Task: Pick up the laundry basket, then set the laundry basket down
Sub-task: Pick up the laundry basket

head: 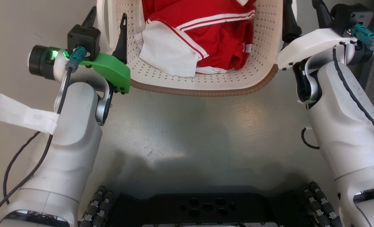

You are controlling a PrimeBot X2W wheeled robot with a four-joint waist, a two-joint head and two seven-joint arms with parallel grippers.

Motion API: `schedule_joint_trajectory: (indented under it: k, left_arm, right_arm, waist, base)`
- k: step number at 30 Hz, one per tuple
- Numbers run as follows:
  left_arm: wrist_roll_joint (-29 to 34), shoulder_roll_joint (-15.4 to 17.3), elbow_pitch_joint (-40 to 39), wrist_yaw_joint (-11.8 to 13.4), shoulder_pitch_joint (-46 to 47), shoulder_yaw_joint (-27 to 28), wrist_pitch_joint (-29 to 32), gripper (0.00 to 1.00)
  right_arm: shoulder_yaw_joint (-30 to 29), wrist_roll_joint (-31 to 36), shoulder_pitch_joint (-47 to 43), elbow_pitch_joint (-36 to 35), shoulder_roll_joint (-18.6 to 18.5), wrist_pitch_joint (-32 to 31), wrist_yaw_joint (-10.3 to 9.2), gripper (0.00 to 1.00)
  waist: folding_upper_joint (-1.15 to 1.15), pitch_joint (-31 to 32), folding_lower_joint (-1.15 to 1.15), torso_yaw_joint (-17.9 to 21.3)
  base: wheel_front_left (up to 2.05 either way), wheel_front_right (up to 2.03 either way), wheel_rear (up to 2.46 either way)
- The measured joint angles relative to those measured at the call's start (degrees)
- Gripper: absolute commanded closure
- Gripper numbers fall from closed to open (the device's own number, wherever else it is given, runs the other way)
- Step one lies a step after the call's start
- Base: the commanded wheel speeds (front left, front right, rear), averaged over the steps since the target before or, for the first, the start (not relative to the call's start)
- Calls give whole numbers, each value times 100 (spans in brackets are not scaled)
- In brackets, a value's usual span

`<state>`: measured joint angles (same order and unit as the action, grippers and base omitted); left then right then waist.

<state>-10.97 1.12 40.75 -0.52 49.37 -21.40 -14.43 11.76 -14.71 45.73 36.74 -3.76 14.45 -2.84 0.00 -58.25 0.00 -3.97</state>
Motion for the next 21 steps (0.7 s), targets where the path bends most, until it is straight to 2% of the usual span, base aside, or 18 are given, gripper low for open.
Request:
schedule_joint_trajectory:
  k: [11,21]
  left_arm:
    - [-287,-2,555,-2,152,-207,0,0]
    - [-633,-4,1085,-57,337,-421,0,0]
  right_arm:
    - [331,-225,82,479,-5,14,119,0]
    - [601,-541,189,928,-8,14,120,0]
  waist:
    - [0,-90,0,-20]
    - [0,-69,0,-9]
  base:
    - [0,0,0]
    - [0,0,0]
